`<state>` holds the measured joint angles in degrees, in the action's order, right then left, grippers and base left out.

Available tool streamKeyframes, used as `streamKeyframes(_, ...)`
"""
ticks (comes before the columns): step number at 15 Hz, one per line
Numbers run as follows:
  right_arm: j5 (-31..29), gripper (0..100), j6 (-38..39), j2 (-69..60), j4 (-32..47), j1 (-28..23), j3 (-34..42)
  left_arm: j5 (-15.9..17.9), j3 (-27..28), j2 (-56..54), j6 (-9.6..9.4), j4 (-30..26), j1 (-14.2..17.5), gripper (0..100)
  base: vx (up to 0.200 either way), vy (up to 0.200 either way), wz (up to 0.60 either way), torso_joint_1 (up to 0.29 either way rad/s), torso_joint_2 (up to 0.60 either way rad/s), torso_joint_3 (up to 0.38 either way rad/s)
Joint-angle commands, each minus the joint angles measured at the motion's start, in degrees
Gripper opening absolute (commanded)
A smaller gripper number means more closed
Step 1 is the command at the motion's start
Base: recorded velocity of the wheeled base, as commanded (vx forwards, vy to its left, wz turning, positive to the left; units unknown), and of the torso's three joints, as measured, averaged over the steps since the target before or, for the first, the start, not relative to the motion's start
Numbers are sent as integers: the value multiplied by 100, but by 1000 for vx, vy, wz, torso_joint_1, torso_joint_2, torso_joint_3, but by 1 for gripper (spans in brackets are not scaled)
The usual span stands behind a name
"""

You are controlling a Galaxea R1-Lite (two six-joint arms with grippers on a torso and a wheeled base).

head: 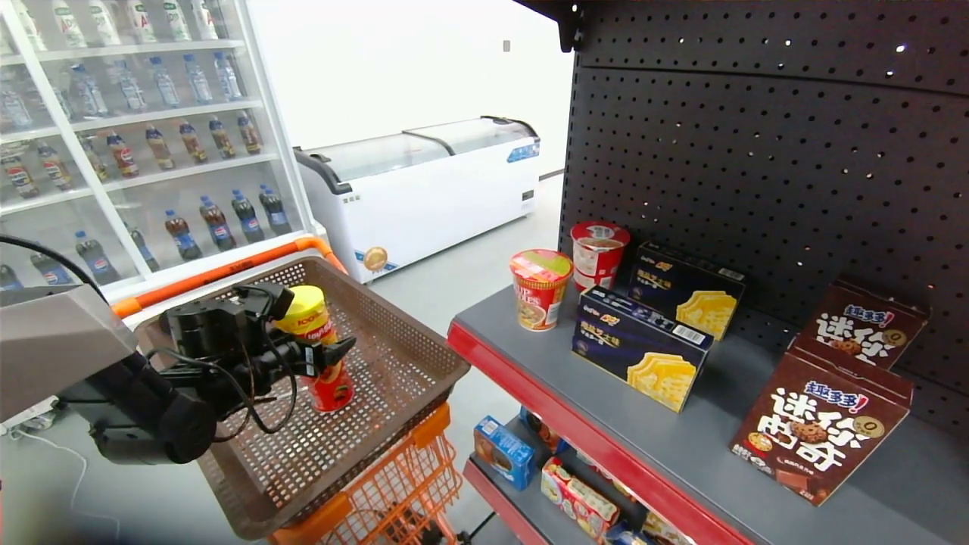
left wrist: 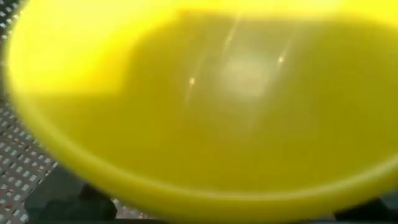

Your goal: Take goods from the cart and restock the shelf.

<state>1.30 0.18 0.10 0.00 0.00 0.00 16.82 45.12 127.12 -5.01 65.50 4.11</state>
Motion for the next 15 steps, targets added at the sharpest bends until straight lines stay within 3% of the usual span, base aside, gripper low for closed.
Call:
streamKeyframes(1,1,100,-1,8,0,0,0,-4,67,146,0,7,-50,0,0,0,0,0,0,0)
streamKeyframes(5,1,100,-1,-1,0,0,0,-65,-3,23,0,15,-59,0,0,0,0,0,0,0)
streamKeyframes(10,1,100,-1,-1,0,0,0,-135,94,-926,35,-29,-42,0,0,0,0,0,0,0)
streamKeyframes(13,1,100,-1,-1,0,0,0,-109,50,-1998,26,-1127,-191,0,0,0,0,0,0,0)
streamKeyframes(14,1,100,-1,-1,0,9,0,-109,50,-2051,35,-1180,-217,0,0,0,0,0,0,0)
streamKeyframes(15,1,100,-1,-1,0,9,0,-21,-47,-2728,70,-1558,-446,0,0,0,0,0,0,0)
